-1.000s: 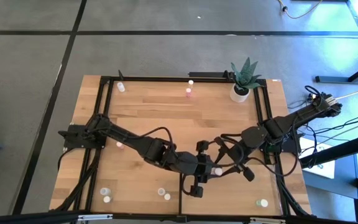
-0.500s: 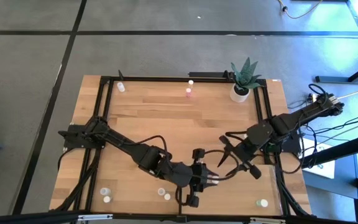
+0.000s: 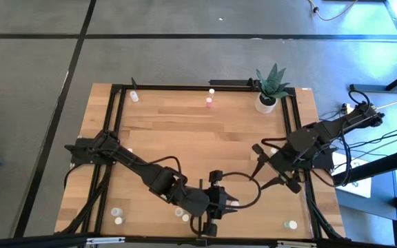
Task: Pick and place medicine bottles onto shelf by color
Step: Put the bottom right pink pill bottle on the shelf
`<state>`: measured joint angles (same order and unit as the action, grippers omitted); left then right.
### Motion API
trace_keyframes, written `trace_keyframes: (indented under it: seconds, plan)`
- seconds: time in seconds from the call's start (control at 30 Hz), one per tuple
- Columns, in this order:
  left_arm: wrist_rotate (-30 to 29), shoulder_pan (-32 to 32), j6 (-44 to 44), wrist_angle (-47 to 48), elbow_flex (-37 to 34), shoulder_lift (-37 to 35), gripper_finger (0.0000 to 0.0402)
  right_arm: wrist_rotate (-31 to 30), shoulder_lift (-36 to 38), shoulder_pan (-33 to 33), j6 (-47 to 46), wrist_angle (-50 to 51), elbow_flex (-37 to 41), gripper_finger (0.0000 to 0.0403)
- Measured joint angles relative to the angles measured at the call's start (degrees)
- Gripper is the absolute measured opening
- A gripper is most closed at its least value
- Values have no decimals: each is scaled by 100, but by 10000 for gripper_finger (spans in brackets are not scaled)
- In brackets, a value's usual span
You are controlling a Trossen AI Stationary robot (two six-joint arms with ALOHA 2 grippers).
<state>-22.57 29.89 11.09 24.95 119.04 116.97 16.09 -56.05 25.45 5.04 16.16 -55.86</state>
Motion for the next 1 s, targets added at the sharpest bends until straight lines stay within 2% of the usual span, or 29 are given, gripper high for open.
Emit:
trace_keyframes:
  seconds: [0.27,1.0]
  plan:
    - [2,116,57,-2,0,90,95,397,0,75,37,5,0,194]
    - [60,155,178,-300,2,366,94,416,-4,75,6,70,0,194]
